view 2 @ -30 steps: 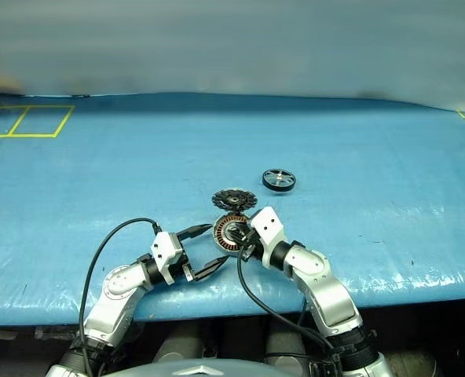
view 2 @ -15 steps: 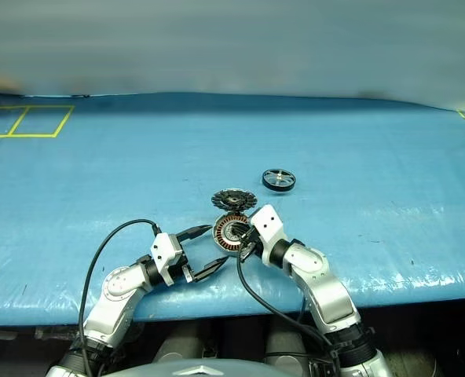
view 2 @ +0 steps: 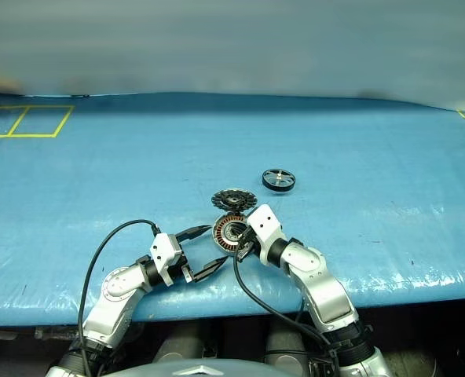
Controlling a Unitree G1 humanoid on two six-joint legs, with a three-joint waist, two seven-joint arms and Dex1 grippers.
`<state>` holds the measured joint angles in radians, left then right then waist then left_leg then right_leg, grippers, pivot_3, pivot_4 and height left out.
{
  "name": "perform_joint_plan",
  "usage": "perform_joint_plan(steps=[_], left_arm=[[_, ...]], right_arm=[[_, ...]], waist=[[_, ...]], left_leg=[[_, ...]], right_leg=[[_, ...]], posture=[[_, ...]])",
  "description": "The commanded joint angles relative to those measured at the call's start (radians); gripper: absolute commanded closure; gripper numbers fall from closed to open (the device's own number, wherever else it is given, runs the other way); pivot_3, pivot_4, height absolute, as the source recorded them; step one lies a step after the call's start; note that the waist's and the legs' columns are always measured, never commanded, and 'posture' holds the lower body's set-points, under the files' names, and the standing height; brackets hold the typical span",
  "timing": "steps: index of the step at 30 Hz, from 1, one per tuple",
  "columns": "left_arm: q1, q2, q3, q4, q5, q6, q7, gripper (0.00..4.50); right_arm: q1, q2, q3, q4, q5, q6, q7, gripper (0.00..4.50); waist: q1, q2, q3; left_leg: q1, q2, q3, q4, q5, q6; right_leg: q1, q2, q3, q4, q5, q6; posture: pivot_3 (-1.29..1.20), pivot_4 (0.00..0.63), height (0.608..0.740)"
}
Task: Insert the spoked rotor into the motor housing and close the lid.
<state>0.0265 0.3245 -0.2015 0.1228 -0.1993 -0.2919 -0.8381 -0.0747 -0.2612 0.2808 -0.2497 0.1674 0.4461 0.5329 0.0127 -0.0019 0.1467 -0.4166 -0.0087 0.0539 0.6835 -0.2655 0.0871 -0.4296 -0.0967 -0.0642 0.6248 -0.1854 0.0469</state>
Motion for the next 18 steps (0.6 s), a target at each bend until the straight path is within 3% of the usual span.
perform_joint_plan(steps=[1, 18], left_arm=[[-0.001, 0.003, 0.007, -0.011, -0.002, -0.015, -0.002, 0.0], [0.004, 0.008, 0.012, -0.015, -0.001, -0.014, 0.005, 0.0]], right_arm=[[-0.01, -0.002, -0.015, -0.05, 0.017, -0.001, 0.007, 4.46], [-0.023, -0.026, 0.03, 0.007, -0.039, -0.009, 0.013, 4.46]], waist=[[0.0, 0.0, 0.0], [0.0, 0.001, 0.0]], left_leg=[[0.0, 0.0, 0.0, 0.0, 0.0, 0.0], [0.0, 0.0, 0.0, 0.0, 0.0, 0.0]], right_leg=[[0.0, 0.0, 0.0, 0.0, 0.0, 0.0], [0.0, 0.0, -0.001, 0.0, 0.0, 0.0]], posture=[[0.0, 0.15, 0.74], [0.0, 0.15, 0.74]])
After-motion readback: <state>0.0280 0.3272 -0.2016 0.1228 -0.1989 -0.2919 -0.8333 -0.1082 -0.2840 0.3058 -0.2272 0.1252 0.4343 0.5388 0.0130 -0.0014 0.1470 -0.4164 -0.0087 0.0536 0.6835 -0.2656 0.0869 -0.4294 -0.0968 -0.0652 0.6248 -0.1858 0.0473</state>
